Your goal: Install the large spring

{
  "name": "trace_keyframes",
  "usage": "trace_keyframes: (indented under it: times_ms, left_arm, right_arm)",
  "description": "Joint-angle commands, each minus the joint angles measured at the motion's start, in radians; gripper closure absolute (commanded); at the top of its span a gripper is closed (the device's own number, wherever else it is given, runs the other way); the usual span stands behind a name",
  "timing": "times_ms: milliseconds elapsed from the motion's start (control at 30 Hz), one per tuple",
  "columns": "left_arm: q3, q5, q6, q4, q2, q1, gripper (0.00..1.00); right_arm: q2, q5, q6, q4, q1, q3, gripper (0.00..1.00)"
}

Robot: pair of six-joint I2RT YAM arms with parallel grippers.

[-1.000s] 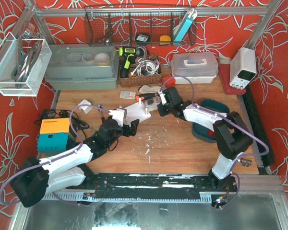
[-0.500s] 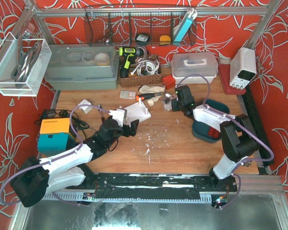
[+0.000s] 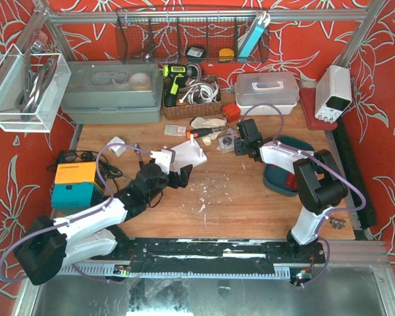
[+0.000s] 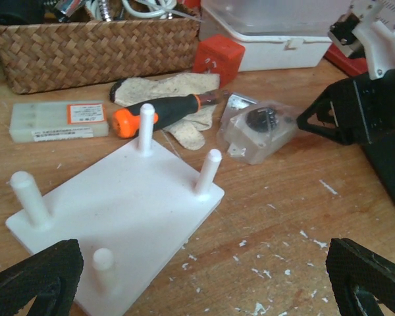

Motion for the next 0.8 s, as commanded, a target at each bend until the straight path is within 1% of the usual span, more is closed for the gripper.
trace_keyframes:
  times_ms: [0,100,200,267,333,400,467,567,633,700,767]
  left_arm:
    - [-0.012,0.061,0.023,0.067,-0.050,-0.012,0.00]
    - [-0.024,0.096,0.025,0.091,-0.065,-0.012,0.00]
    - [-0.028,0.124,0.023,0.107,-0.061,-0.012,0.00]
    - [-0.029,0.142,0.024,0.116,-0.053,-0.012,0.00]
    - [-0.029,0.151,0.022,0.121,-0.050,-0.012,0.00]
    - [-0.035,0.150,0.022,0.126,-0.054,-0.012,0.00]
    - [-0.041,0.137,0.020,0.127,-0.061,-0.012,0.00]
    - [-0.046,0.124,0.019,0.128,-0.072,-0.012,0.00]
    - [-0.046,0.124,0.019,0.129,-0.075,-0.012,0.00]
    - [-0.049,0.123,0.019,0.129,-0.076,-0.012,0.00]
    - [-0.049,0.119,0.019,0.129,-0.072,-0.012,0.00]
  right_arm:
    - [-0.039,0.043,0.032,-0.106,0.000,0.059,0.54]
    - [-0.090,0.035,0.085,-0.192,0.000,0.080,0.45]
    - [-0.145,-0.034,0.142,-0.322,-0.001,0.114,0.38]
    - [-0.190,-0.069,0.187,-0.391,-0.001,0.117,0.36]
    - [-0.251,-0.042,0.250,-0.454,-0.001,0.111,0.36]
    - [-0.293,0.055,0.336,-0.554,-0.001,0.119,0.35]
    - [-0.333,0.122,0.370,-0.639,-0.003,0.120,0.36]
    - [-0.410,0.181,0.384,-0.682,-0.014,0.079,0.40]
    - [-0.467,0.187,0.370,-0.647,-0.041,0.018,0.44]
    - [-0.503,0.162,0.363,-0.606,-0.097,-0.037,0.49]
    - [-0.519,0.061,0.341,-0.559,-0.159,-0.082,0.51]
